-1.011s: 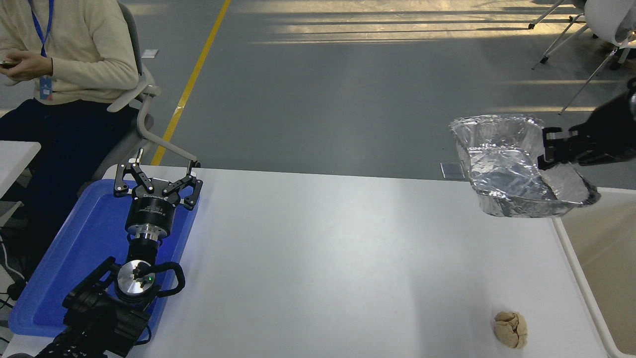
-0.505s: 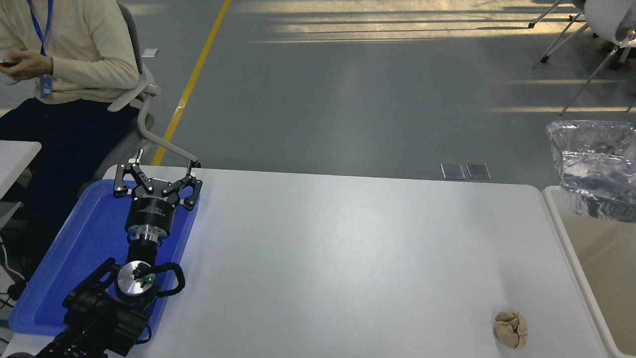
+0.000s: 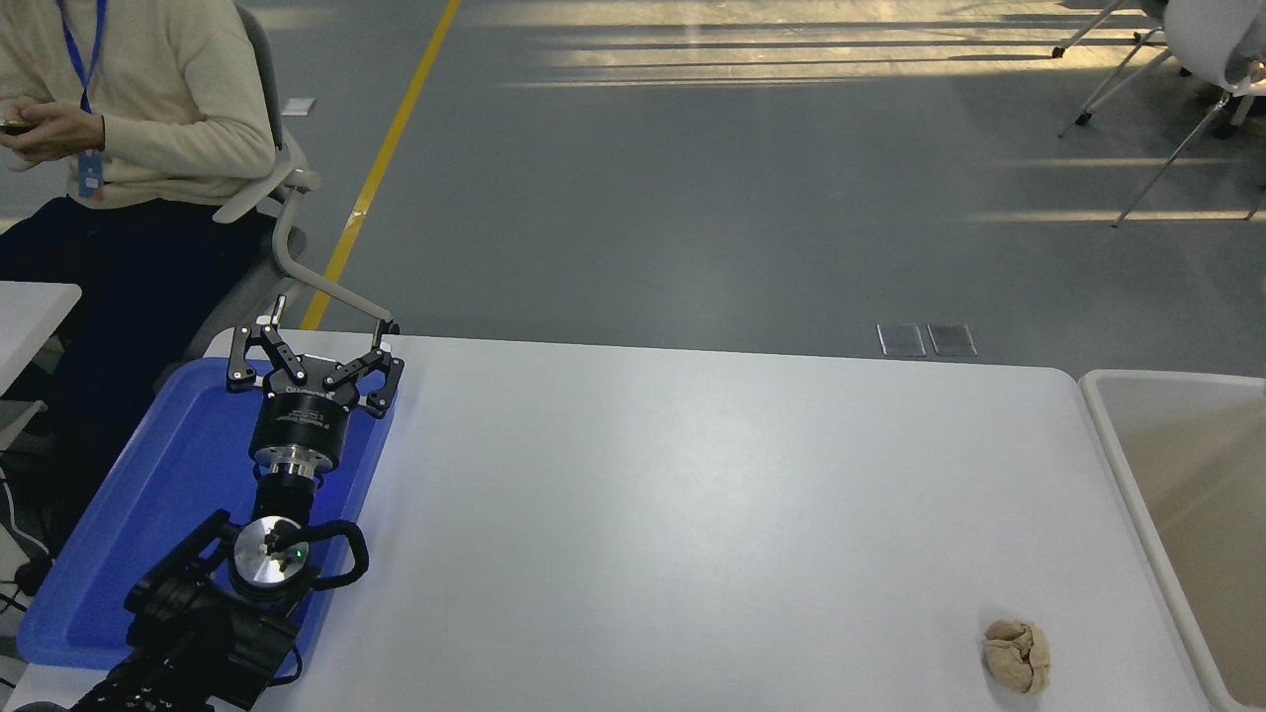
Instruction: Pick up foil plate and place in dustbin
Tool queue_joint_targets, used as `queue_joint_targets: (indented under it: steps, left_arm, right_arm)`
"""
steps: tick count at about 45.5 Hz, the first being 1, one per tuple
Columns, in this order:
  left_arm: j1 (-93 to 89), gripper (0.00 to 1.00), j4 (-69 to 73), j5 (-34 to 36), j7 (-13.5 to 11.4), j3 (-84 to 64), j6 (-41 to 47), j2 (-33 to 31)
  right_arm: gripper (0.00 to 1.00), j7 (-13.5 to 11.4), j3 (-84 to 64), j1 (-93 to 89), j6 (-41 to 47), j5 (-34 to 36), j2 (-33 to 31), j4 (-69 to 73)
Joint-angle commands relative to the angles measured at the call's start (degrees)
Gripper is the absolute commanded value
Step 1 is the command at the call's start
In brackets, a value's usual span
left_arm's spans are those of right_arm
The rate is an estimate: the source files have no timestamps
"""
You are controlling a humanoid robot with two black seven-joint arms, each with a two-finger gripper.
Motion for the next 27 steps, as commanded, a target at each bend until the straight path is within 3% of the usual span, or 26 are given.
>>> queue_joint_targets:
  steps: [1, 27]
  left_arm:
    - [0.00, 1.00, 0.09, 0.00, 0.02, -0.03, 0.00, 0.00]
    - [0.00, 1.00, 0.09, -0.08, -0.07, -0.03, 0.00, 0.00]
  right_arm:
    - [0.00, 2.73, 4.63, -13.30, -3.78, -0.11, 2.11, -10.02]
    - [0.00, 3.17, 16.23, -44.06, -23.21, 1.04, 14.15, -25.48]
